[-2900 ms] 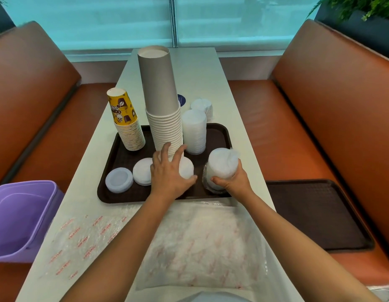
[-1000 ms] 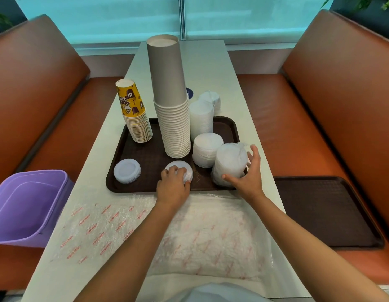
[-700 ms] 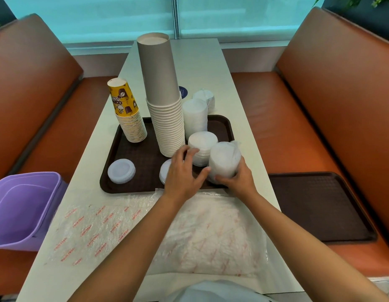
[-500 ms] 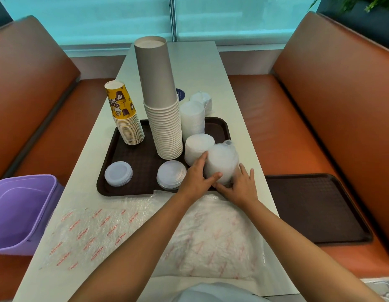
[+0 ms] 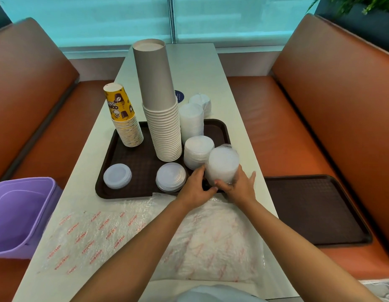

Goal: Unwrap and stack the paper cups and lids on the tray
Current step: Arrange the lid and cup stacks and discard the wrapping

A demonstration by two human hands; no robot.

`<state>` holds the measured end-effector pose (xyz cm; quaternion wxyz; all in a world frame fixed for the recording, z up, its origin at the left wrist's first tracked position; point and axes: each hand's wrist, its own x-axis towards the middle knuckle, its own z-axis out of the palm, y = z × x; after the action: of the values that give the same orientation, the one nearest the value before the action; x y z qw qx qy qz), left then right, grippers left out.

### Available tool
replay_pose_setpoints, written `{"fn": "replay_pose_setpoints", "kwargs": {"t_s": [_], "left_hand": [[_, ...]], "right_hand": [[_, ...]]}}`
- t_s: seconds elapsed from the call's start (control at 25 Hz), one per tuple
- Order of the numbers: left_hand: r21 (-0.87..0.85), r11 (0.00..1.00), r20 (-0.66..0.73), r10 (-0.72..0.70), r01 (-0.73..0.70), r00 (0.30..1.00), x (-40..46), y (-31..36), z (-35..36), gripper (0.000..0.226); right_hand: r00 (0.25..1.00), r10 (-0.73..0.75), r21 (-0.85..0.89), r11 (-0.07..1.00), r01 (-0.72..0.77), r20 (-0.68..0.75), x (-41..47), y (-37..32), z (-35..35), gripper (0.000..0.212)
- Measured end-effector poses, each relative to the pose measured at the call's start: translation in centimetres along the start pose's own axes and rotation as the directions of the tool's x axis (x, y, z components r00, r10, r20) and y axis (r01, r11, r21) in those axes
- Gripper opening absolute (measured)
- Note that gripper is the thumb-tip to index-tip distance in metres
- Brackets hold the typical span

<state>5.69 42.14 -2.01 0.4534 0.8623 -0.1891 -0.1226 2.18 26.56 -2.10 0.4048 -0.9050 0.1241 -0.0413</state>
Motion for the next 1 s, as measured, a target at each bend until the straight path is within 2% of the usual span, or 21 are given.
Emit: {"fn": "replay_pose_setpoints", "kwargs": {"t_s": [0.08, 0.12, 0.16, 0.24, 0.36, 0.44, 0.6, 0.68, 0.72, 0.76, 0.84, 0.88, 0.92, 0.96, 1.0], "left_hand": [[0.036, 0.999, -0.044, 0.012, -0.011, 0.999, -0.1, -0.3, 0.1, 0.084], [0.059, 0.998, -0.065, 0.016, -0.012, 0.998, -0.2, -0.4, 0.1, 0.083], [0.076, 0.997, -0.074, 0.022, -0.017, 0.997, -0.4, -0.4, 0.2, 0.081], [0.09, 0.996, -0.069, 0.032, -0.026, 0.997, -0.6, -0.5, 0.2, 0.077], [0.106, 0.994, -0.051, 0.03, -0.025, 0.998, -0.7, -0.4, 0.1, 0.074], [0.104, 0.995, -0.038, 0.016, -0.012, 0.999, -0.9, -0.2, 0.1, 0.075], [0.15, 0.989, -0.006, 0.01, -0.009, 1.0, -0.9, -0.5, -0.2, 0.071], [0.146, 0.989, 0.005, 0.0, -0.001, 1.0, -1.0, -0.5, -0.4, 0.067], [0.123, 0.992, -0.05, 0.004, 0.002, 0.999, -1.2, -0.3, -0.4, 0.061], [0.094, 0.996, -0.163, 0.021, -0.006, 0.986, -1.5, 0.2, -0.4, 0.053], [0.079, 0.993, -0.421, 0.118, -0.093, 0.899, -1.4, 2.3, -0.9, 0.041], [0.096, 0.983, -0.467, 0.183, -0.156, 0.865, -0.8, 3.6, -1.5, 0.039], [0.115, 0.971, -0.452, 0.24, -0.211, 0.859, 0.1, 5.0, -2.2, 0.039], [0.127, 0.966, -0.39, 0.258, -0.226, 0.884, 1.2, 6.2, -3.1, 0.04], [0.141, 0.974, -0.301, 0.213, -0.178, 0.929, 2.2, 7.5, -3.8, 0.04]], "right_hand": [[0.998, -0.037, -0.243, 0.969, 0.051, 0.059, 0.1, 0.7, -0.2, 0.115], [0.996, -0.062, -0.271, 0.959, 0.079, 0.071, 0.1, 0.8, -0.3, 0.117], [0.993, -0.102, -0.25, 0.961, 0.114, 0.062, 0.1, 0.7, -0.4, 0.119], [0.984, -0.18, -0.095, 0.98, 0.177, -0.02, -0.1, 0.0, -0.8, 0.124], [0.988, -0.122, 0.265, 0.953, 0.144, -0.097, 0.3, -2.2, -1.2, 0.134], [0.996, -0.056, 0.373, 0.924, 0.078, -0.07, 0.6, -3.2, -0.8, 0.131], [0.995, 0.048, 0.45, 0.893, -0.006, -0.082, -0.1, -2.4, 0.6, 0.095], [0.994, 0.075, 0.469, 0.883, -0.029, -0.08, -0.3, -2.4, 0.7, 0.087], [0.995, 0.08, 0.47, 0.882, -0.04, -0.066, -0.2, -2.4, 0.6, 0.086], [0.995, 0.083, 0.466, 0.884, -0.051, -0.05, -0.2, -2.6, 0.5, 0.085], [0.996, 0.084, 0.453, 0.889, -0.06, -0.032, -0.2, -2.6, 0.4, 0.084], [0.996, 0.082, 0.444, 0.894, -0.059, -0.032, -0.1, -2.5, 0.5, 0.085], [0.996, 0.08, 0.426, 0.903, -0.06, -0.031, 0.0, -2.3, 0.5, 0.087], [0.996, 0.082, 0.402, 0.913, -0.066, -0.024, 0.1, -2.0, 0.5, 0.09], [0.996, 0.084, 0.379, 0.923, -0.073, -0.013, 0.2, -1.8, 0.6, 0.092]]}}
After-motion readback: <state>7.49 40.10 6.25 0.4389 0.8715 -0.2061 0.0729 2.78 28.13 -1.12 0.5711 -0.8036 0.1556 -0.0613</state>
